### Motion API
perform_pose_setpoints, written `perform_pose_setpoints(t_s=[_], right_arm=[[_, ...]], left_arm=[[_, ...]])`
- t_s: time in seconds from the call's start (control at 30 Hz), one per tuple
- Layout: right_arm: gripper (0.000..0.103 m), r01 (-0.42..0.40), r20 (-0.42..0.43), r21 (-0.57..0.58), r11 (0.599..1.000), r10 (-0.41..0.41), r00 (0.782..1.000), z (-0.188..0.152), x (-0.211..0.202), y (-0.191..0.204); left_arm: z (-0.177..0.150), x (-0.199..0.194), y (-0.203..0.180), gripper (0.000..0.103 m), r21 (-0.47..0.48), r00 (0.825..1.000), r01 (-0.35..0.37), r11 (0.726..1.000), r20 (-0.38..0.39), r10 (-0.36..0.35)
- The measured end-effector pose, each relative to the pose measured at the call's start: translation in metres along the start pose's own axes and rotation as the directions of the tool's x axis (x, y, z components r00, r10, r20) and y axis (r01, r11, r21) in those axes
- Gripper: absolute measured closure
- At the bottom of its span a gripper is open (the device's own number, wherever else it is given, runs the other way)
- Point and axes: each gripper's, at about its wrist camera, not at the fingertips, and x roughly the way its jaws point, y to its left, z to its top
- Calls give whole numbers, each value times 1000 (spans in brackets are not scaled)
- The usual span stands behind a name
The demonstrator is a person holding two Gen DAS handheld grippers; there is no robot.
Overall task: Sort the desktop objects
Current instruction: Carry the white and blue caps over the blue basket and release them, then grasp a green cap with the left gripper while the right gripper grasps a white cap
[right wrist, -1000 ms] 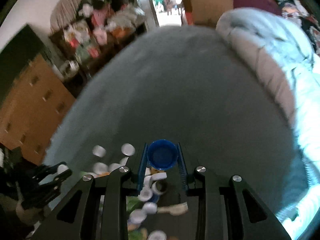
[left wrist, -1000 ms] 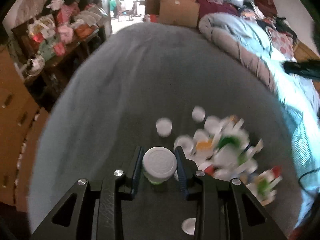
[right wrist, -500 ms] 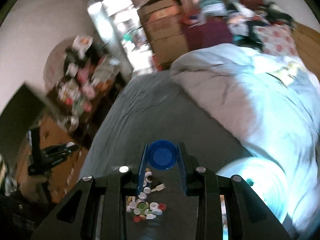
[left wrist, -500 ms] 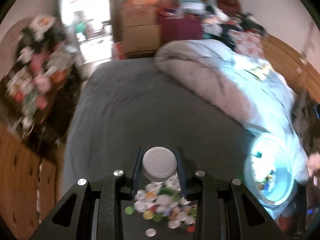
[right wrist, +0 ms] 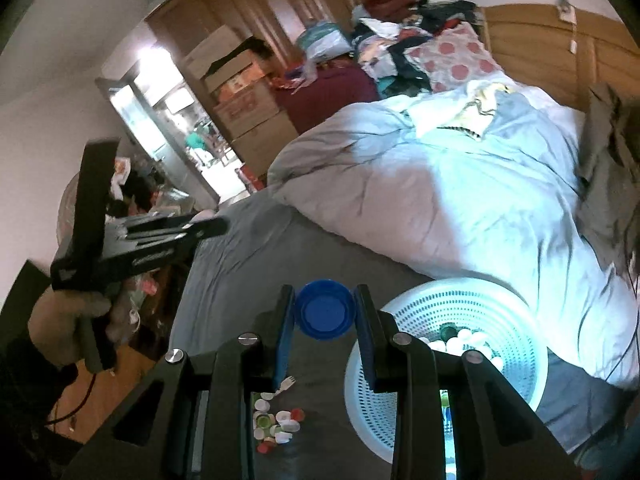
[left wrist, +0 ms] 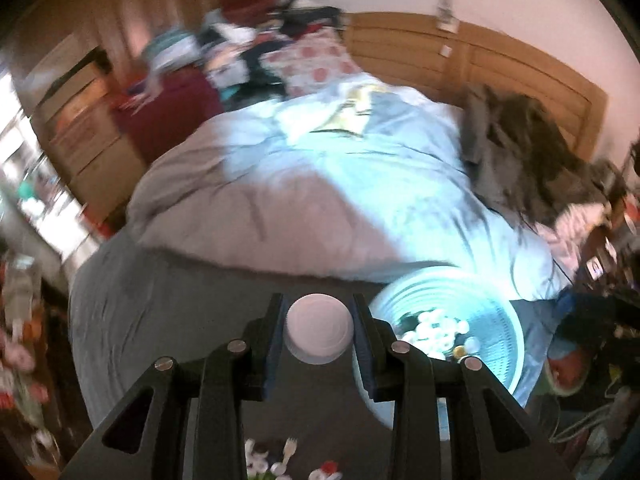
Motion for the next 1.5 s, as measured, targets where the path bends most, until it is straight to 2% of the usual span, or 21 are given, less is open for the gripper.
perform_pose_setpoints(t_s=[0.17,0.33,0.4,0.6,0.87,0.9,0.93,0.97,1.0,1.03,1.07,1.27,1.33,1.43,1.5], right_arm=[[77,18,30,37,999,-20,999,-1,-11,-24],[77,40,28,78,996,-43,999,-7,-15,-46],[77,48,23,91,995,-50,998,-11,-16,-53],[77,56,1,109,992,-56,998,-20,-16,-66],[77,71,-12,110,991,-70,997,-22,-14,-70],[77,78,-14,110,991,-77,997,-23,-15,-69],[77,92,-15,110,990,-91,996,-23,-14,-69],[70,104,-19,113,988,-102,995,-24,-13,-70],[62,114,-19,122,986,-112,993,-25,-13,-71],[44,121,-10,132,984,-121,993,-26,-14,-73],[39,128,2,142,982,-130,992,-26,-17,-74],[38,137,-8,168,976,-138,990,-25,-22,-77],[38,136,-9,161,978,-136,991,-25,-25,-74],[38,148,-17,128,981,-147,989,-32,-29,-65],[38,161,-50,97,982,-157,986,-42,-26,-57]], left_arm=[[31,33,-59,69,101,999,33,994,-37,-29],[31,58,-94,69,155,995,46,987,-95,-32],[32,68,-106,69,179,992,34,983,-123,-12],[27,81,-118,69,196,987,38,980,-161,-6],[30,85,-121,68,193,986,36,981,-164,-4],[30,86,-122,62,194,986,40,980,-168,-7],[29,88,-123,38,199,985,41,979,-170,-7],[27,87,-123,14,209,988,23,978,-157,10],[26,86,-124,7,211,989,9,977,-147,23],[24,85,-122,5,207,990,-6,978,-136,35],[22,85,-119,5,201,989,-7,980,-142,37],[3,76,-82,5,111,987,-17,994,-154,35],[-8,61,-67,5,100,991,-24,995,-126,36],[-41,31,-25,5,51,995,-54,997,-80,58],[-76,12,13,5,-18,994,-84,996,-71,82]])
